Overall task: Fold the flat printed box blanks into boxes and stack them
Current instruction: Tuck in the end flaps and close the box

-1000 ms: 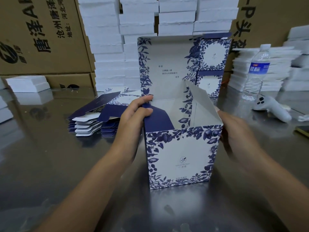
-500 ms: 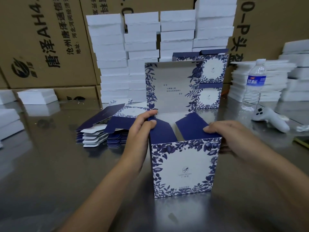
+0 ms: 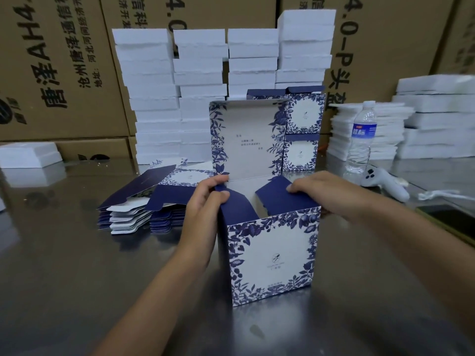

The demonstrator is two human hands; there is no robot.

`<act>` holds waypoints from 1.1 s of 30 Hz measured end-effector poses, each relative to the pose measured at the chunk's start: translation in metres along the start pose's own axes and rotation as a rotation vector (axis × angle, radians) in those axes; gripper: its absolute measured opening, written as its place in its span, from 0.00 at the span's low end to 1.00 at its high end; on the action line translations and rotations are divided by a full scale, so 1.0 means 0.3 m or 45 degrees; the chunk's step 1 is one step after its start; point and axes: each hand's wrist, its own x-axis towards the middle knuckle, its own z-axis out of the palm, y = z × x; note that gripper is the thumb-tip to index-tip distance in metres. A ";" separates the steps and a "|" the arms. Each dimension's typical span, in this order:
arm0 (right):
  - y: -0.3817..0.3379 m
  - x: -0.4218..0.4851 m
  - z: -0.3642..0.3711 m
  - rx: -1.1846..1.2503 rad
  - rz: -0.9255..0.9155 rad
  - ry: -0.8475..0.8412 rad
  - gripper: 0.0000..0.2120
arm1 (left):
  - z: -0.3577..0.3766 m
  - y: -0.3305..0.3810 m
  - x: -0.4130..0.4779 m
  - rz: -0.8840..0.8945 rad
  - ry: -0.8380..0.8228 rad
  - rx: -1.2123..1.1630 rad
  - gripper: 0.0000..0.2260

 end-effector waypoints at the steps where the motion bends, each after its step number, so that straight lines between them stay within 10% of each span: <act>1: -0.003 0.008 0.002 0.019 -0.013 0.010 0.08 | 0.000 -0.002 0.000 0.005 0.003 0.004 0.16; 5: -0.009 0.021 -0.003 -0.164 -0.096 0.027 0.20 | -0.001 0.002 -0.002 0.014 0.002 -0.003 0.14; 24: -0.015 0.115 0.019 -0.008 -0.003 0.139 0.16 | -0.003 0.030 -0.015 -0.021 -0.080 0.011 0.12; 33: 0.011 0.113 0.050 0.476 -0.079 0.268 0.14 | -0.008 0.014 -0.006 0.024 -0.143 0.056 0.12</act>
